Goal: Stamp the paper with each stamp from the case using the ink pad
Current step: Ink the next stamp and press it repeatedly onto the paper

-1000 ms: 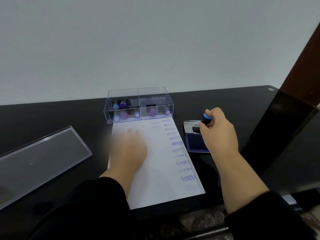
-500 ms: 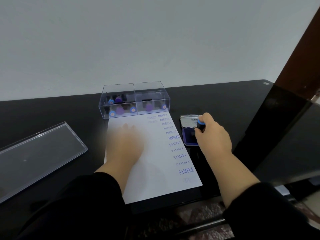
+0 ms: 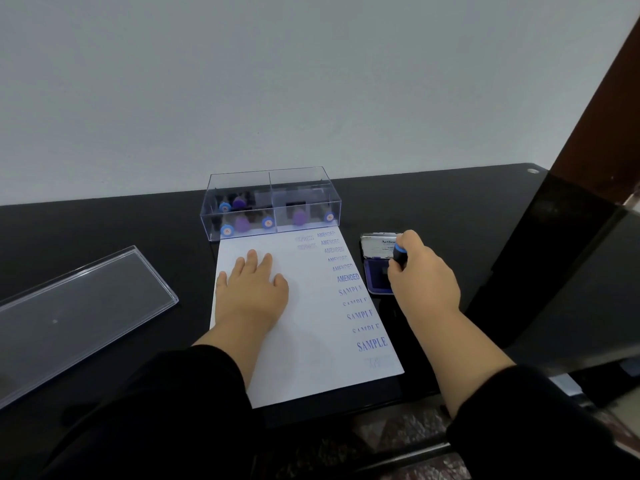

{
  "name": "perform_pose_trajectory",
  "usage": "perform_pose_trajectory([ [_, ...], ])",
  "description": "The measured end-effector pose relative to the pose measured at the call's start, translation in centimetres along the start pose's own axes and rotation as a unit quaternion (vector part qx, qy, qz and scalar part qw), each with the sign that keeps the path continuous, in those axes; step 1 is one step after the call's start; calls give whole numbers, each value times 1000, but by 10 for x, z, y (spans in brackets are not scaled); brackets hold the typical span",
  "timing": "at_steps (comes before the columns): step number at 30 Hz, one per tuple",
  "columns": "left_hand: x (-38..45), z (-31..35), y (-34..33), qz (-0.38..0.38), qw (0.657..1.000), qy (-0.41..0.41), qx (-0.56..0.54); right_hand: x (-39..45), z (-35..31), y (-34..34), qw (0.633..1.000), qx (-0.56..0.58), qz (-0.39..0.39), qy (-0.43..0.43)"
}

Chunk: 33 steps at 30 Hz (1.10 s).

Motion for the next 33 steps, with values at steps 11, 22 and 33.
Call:
perform_pose_trajectory([
  [11, -1, 1, 0, -1, 1000, 1, 6, 1, 1, -1, 1000, 29, 9, 2],
  [22, -2, 3, 1, -10, 1000, 0, 3, 12, -46, -7, 984, 155, 13, 88],
  [33, 1, 1, -2, 3, 1000, -2, -14, 43, -95, -46, 979, 158, -30, 125],
])
Point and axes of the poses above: each hand's wrist, its own x-axis towards the middle knuckle, its own y-axis out of the back of the hand, z = x × y, the point moved 4 cm from there along x, towards the middle knuckle, and after that the axes turned 3 degrees about -x, right-handed, at the moved point
